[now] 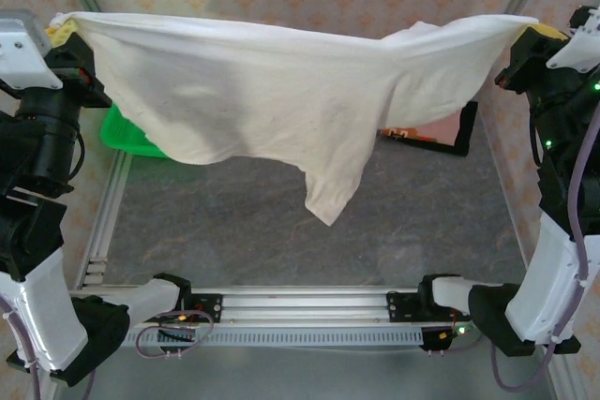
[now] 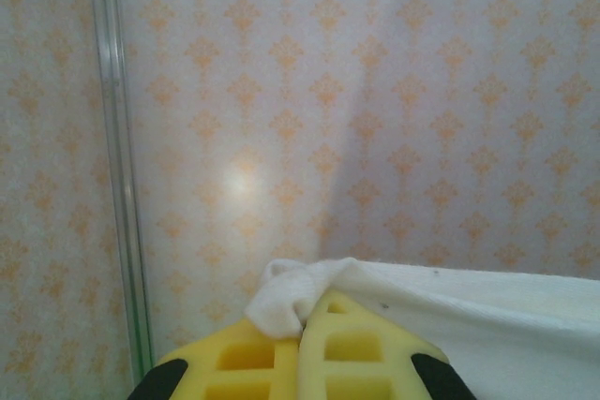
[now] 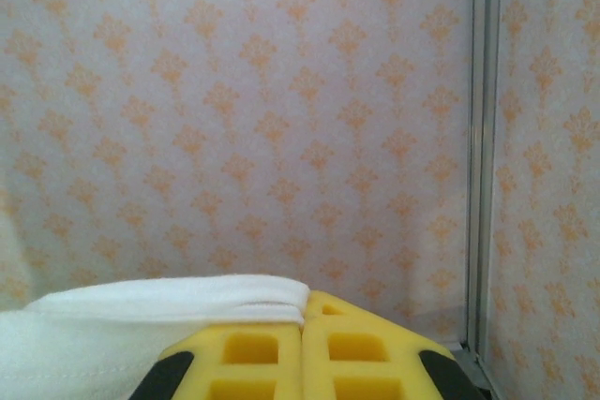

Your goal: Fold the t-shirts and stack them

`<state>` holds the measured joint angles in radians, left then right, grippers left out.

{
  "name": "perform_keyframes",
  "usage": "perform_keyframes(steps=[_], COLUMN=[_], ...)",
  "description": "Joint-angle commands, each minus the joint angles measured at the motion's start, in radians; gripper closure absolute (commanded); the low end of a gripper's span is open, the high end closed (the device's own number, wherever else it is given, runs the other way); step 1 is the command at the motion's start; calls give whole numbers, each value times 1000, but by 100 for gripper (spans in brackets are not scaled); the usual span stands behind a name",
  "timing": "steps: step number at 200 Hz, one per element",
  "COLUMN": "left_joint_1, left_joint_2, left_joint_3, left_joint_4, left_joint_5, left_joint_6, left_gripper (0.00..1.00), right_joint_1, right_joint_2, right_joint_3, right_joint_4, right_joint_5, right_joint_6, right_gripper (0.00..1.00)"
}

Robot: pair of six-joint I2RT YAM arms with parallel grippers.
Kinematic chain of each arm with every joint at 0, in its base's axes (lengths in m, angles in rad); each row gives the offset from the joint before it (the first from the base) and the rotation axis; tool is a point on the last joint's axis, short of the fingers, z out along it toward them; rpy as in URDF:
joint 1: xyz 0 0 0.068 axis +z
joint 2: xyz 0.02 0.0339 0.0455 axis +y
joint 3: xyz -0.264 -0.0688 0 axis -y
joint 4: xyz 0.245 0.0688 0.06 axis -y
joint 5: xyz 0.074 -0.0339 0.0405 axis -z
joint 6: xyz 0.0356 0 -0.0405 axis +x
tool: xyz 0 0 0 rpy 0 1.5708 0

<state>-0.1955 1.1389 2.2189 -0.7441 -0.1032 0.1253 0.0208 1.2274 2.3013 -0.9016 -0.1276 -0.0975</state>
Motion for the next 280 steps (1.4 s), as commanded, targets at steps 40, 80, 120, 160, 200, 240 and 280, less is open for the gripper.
perform_keyframes(steps=[40,80,120,160,200,240,280], left_joint_1=[10,11,11,10,12,49,122], left_joint_2=[-17,-16,-47,-128,-124,6,237], left_joint_3=[61,58,-19,-348,-694,-887,-941], left_joint_4=[52,42,8,32,125,232,303], left_joint_5=[22,25,-9,-119,-242,-254,-265], left_joint_6=[-6,-10,-8,-50,-62,-61,-90], left_gripper=[100,100,100,100,100,100,100], right_joint_1=[-4,-3,-4,-3,-4,1,45], right_joint_2=[-20,-16,-8,-38,-49,116,347], right_joint_3=[102,85,39,-266,-615,-801,-799], right_joint_4=[45,44,25,99,212,297,401], right_joint_5=[26,-7,-22,-58,-66,-41,43], right_joint_6=[41,49,32,47,-5,-66,-111], right_gripper=[100,100,100,100,100,100,100])
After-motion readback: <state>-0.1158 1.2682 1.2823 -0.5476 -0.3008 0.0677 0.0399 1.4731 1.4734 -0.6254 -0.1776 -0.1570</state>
